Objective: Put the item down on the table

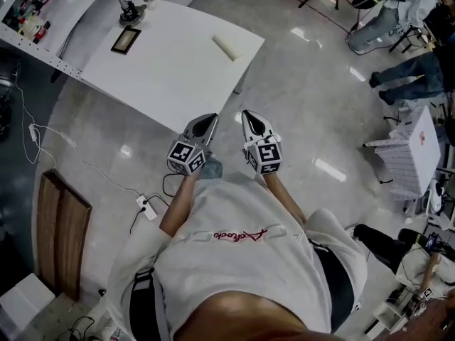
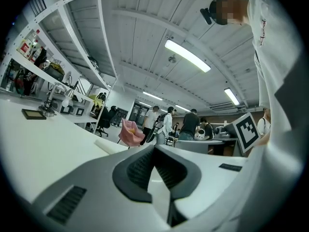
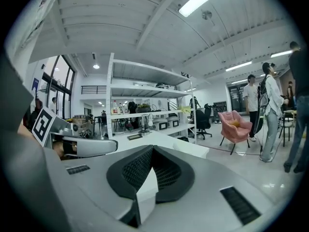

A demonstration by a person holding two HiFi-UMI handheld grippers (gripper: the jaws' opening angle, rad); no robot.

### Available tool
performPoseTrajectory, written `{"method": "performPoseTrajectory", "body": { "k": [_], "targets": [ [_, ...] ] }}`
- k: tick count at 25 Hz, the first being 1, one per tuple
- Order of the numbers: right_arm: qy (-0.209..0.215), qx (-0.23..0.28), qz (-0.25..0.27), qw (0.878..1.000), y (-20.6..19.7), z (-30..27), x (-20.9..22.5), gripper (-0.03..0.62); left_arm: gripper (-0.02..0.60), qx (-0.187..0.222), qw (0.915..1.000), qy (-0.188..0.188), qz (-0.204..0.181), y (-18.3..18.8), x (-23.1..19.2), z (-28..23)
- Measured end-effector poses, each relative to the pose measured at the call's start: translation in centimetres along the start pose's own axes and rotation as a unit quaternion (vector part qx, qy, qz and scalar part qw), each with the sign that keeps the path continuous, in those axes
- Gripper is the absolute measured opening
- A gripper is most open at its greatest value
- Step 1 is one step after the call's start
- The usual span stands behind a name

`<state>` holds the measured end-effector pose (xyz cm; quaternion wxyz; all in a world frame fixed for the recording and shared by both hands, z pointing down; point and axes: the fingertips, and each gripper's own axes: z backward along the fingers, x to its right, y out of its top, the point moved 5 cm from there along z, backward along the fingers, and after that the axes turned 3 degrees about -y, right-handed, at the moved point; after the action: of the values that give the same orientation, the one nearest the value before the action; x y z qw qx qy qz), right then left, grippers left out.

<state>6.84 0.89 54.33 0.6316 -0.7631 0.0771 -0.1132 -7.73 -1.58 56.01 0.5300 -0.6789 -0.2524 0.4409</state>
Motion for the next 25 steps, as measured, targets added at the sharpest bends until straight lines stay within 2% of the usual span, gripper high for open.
{"method": "performPoseTrajectory", "body": {
  "k": [13,25],
  "targets": [
    [0.006,-0.003,-0.013,1.000,-2.2,7.4,-1.7,-0.005,0.011,-0.003,0.9998,0.017,-0.005,-2.5,6.0,4.0],
    [0.015,0.005,-0.012,1.000,-2.2,10.2,-2.8,-0.005,0.011,-0.001,0.9996,0.016,-0.022,-3.3,9.2,5.3]
  ]
}}
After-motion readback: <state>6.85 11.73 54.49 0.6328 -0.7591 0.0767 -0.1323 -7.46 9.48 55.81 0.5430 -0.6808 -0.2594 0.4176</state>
